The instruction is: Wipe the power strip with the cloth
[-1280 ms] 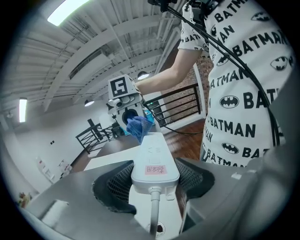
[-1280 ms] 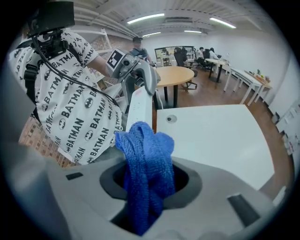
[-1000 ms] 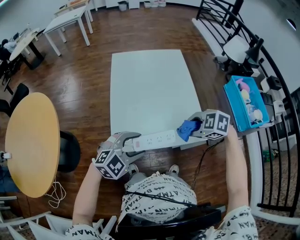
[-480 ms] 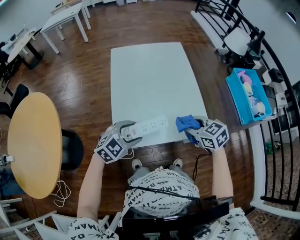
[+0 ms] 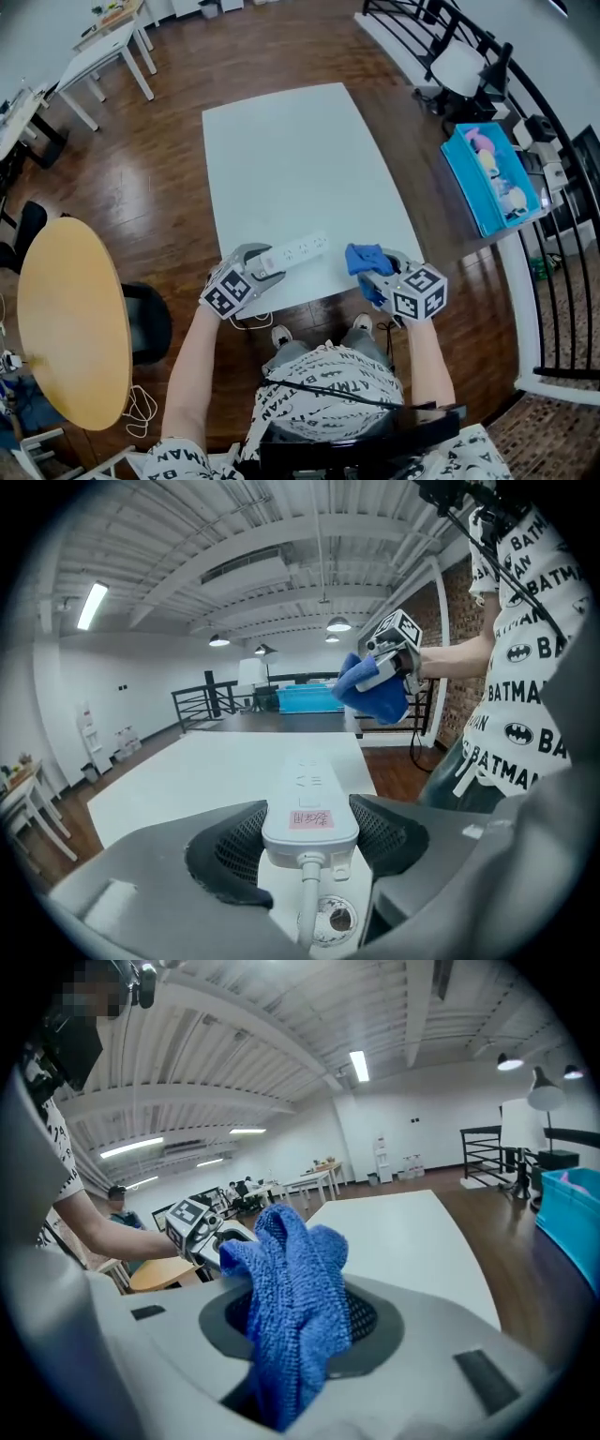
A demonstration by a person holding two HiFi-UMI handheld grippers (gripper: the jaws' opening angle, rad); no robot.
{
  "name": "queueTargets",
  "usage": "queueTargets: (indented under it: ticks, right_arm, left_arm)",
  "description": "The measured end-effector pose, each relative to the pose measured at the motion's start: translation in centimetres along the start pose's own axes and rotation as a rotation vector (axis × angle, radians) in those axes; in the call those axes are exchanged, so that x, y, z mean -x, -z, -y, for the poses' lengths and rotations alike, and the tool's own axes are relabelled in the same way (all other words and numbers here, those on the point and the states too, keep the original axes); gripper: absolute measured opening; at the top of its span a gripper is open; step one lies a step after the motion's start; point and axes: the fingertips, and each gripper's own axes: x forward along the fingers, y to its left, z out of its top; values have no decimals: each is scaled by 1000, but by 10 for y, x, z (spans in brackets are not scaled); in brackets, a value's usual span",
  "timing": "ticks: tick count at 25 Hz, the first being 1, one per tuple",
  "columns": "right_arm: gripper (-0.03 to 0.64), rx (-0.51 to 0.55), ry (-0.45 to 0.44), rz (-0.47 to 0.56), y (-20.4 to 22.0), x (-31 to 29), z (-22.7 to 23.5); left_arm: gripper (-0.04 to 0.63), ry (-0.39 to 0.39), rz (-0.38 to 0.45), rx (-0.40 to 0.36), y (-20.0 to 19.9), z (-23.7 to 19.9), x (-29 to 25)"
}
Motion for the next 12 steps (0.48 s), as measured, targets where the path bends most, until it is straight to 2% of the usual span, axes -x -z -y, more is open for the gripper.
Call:
queueTargets:
  ticks: [3,7,12]
  right_arm:
    - [143,-37,50,16,6,5,0]
    - [143,-73,115,5,18,10,0]
    - [143,-109,169,12,27,18,4]
  left_arm:
    - [278,37,-16,17,10,-11,-13]
    - [278,97,-45,2,19,-18,-26]
    - [278,135,-53,18,25,-25,-47]
